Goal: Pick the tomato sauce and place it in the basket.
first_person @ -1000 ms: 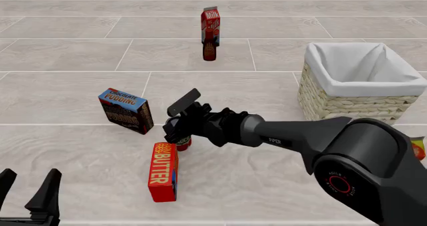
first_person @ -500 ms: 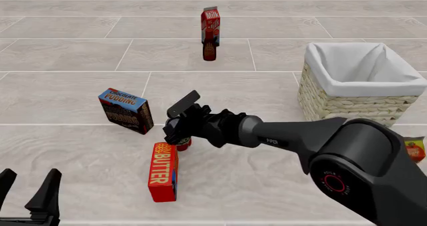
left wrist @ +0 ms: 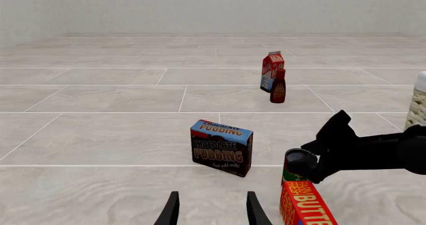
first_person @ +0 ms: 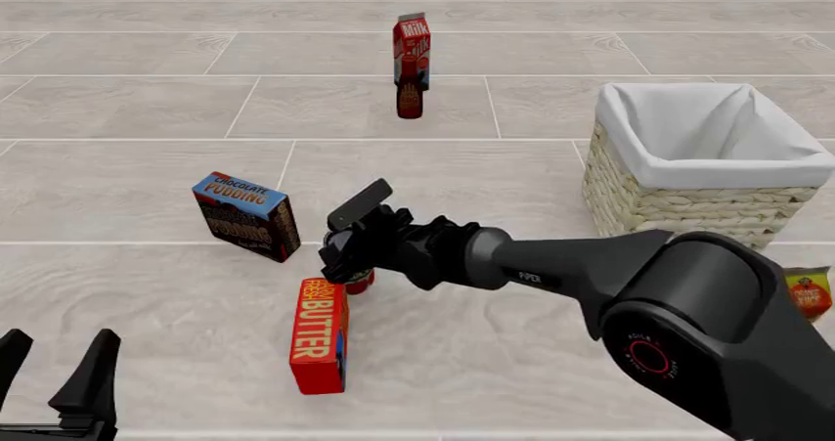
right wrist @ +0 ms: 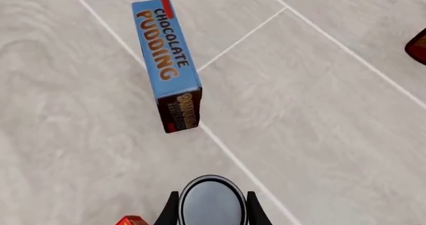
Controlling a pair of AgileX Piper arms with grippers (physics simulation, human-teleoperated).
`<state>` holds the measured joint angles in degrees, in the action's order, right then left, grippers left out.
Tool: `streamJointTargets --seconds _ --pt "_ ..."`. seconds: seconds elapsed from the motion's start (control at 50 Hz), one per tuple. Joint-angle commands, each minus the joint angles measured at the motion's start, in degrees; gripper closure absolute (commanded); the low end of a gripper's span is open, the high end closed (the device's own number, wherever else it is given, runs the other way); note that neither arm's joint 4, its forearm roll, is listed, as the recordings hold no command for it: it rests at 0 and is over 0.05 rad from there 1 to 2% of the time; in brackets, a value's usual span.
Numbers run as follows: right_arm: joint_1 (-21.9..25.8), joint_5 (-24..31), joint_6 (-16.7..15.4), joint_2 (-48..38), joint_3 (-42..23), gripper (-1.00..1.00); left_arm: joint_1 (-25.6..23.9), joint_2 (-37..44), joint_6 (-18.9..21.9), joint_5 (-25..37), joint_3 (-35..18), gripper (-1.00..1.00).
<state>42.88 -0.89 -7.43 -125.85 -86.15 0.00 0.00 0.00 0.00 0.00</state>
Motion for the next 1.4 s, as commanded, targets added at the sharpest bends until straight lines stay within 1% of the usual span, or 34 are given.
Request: streamJointTargets --seconds 0.02,1.4 --pt "-0.3 -0.3 0.3 -0.6 0.5 -1.0 0.0 0.0 0.0 0.0 0.0 -1.0" --pt "-1.3 -2.0 1.2 -2.9 0.8 -1.0 0.0 0.0 0.0 0.0 0.0 -1.0"
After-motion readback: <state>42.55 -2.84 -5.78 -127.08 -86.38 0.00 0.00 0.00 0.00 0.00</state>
